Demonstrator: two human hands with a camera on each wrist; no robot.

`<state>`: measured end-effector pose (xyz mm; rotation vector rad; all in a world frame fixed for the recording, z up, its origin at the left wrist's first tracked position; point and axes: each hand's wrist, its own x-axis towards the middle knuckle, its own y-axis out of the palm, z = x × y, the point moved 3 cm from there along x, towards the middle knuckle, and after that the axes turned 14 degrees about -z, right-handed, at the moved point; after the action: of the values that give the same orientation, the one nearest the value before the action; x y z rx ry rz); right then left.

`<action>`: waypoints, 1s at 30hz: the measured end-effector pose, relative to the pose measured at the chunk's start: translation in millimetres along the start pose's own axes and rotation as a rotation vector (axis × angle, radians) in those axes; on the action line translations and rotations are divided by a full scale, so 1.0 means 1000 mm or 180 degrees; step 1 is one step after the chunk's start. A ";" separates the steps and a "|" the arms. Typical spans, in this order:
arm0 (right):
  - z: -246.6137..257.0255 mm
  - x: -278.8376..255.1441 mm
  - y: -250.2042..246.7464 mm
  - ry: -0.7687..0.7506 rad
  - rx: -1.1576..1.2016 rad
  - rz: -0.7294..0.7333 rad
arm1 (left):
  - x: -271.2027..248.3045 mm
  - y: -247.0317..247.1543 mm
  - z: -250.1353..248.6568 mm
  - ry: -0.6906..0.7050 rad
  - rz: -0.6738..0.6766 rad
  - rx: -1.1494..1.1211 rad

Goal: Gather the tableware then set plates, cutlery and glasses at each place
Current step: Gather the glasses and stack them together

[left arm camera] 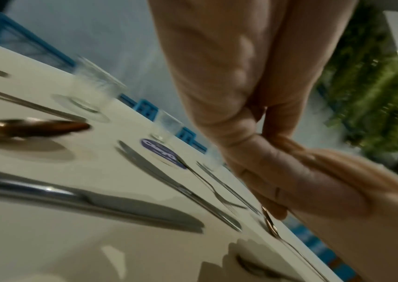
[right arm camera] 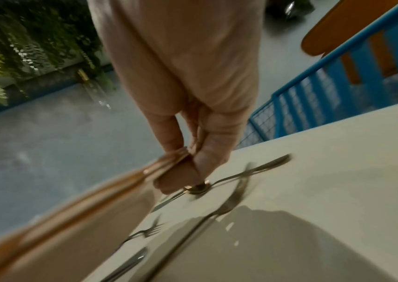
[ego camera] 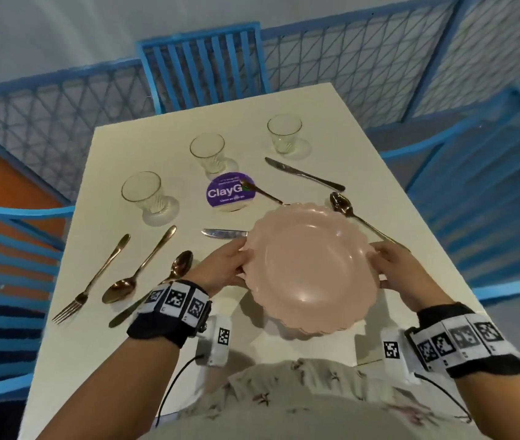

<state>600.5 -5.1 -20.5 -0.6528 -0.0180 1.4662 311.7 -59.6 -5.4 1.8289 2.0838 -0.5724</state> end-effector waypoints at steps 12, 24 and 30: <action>-0.096 -0.009 -0.112 0.0662 -0.0641 -0.1034 | 0.030 0.144 0.010 -0.0172 0.1008 0.1391; -0.112 -0.005 -0.129 0.0944 -0.0785 -0.1110 | 0.042 0.179 0.019 -0.0376 0.0857 0.1783; -0.108 0.003 -0.123 0.0897 -0.0791 -0.1161 | 0.050 0.174 0.015 -0.0253 0.0608 0.1628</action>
<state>755.6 -40.8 -59.3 -0.9988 -0.0969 1.0199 477.1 -5.6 -59.0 2.1941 1.7920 -1.1874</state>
